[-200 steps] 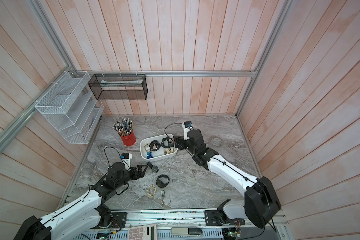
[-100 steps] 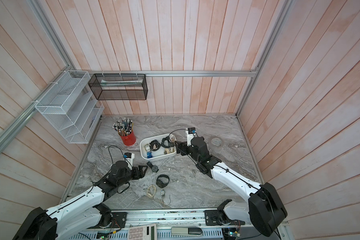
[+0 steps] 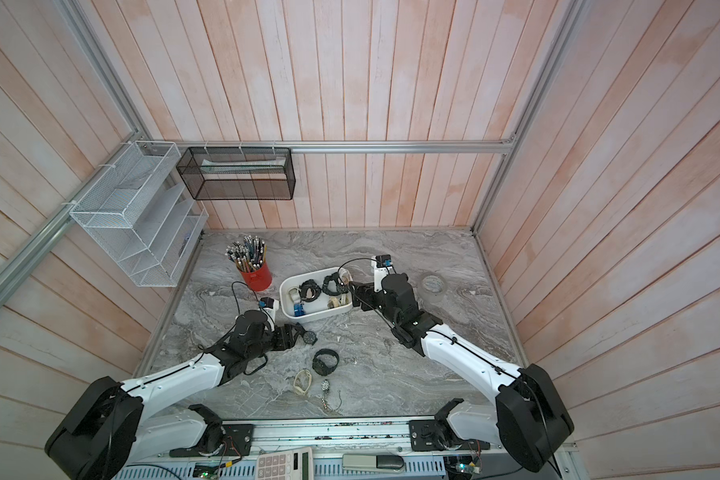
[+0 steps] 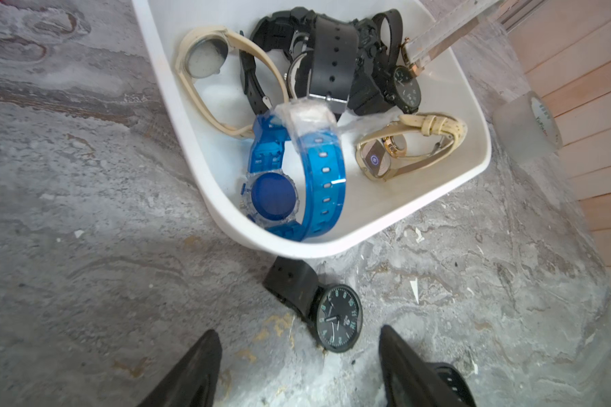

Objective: Put the watch into the storage box
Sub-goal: Pick up the watch at the center of the board.

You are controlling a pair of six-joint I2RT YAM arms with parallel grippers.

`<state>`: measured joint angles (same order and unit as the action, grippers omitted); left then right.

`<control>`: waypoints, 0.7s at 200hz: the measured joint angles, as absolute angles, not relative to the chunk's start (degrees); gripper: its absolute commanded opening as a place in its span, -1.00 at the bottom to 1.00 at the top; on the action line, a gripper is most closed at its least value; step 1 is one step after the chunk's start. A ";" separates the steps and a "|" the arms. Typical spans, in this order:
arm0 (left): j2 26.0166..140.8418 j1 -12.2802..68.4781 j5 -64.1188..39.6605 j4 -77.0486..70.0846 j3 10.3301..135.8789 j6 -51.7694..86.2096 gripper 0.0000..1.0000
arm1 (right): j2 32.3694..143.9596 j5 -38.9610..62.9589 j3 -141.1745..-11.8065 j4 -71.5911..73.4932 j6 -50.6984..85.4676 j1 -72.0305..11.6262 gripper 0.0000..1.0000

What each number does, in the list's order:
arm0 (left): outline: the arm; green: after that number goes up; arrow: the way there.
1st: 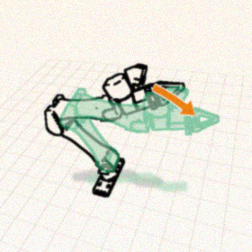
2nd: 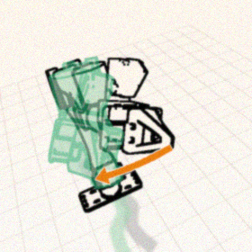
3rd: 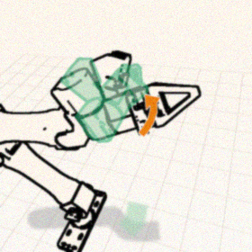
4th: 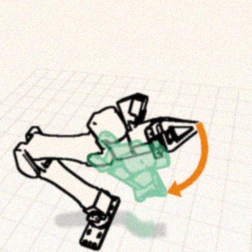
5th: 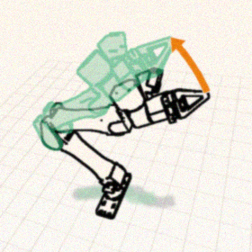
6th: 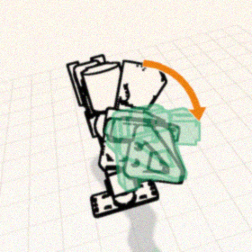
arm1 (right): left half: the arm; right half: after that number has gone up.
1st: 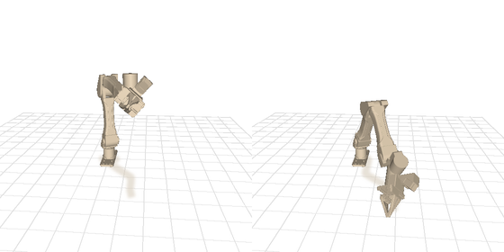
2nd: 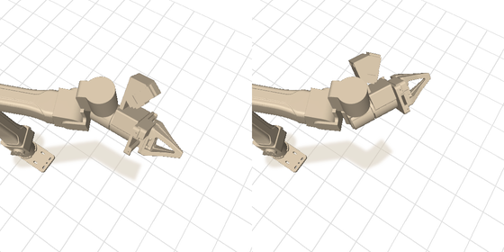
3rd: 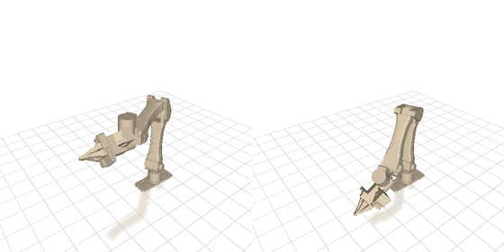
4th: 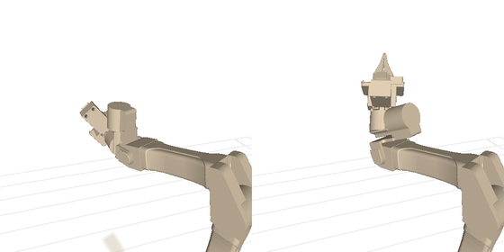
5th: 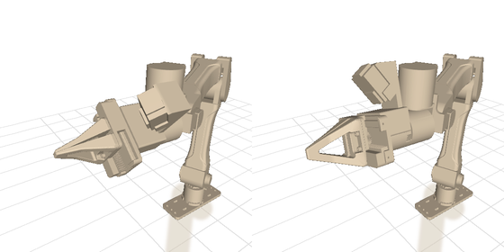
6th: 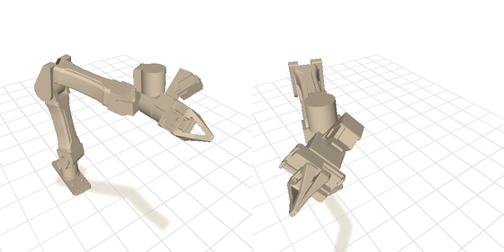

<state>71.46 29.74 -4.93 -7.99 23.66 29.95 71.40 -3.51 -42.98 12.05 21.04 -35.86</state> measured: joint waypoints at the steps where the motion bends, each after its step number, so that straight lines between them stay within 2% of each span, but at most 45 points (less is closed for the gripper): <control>1: 71.59 29.74 -4.93 -8.03 23.70 29.98 0.38 | 71.37 -3.51 -42.98 12.05 21.04 -35.86 0.74; 38: 76.73 29.74 -5.56 -9.13 25.71 29.54 0.19 | 70.41 -3.55 -42.65 12.03 21.02 -35.86 0.74; 58: 79.50 29.74 -5.76 -9.89 27.27 29.41 0.02 | 70.19 -3.57 -42.41 12.08 21.02 -35.83 0.74; 103: 81.65 29.74 -5.76 -10.92 27.92 29.36 -0.16 | 70.06 -3.77 -41.65 12.05 20.99 -35.83 0.74; 140: 82.24 29.74 -5.89 -11.42 27.94 29.63 -0.51 | 70.06 -3.81 -41.58 12.08 20.99 -35.83 0.74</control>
<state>82.24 29.74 -5.89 -11.42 27.94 29.63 70.06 -3.81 -41.58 12.08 20.99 -35.83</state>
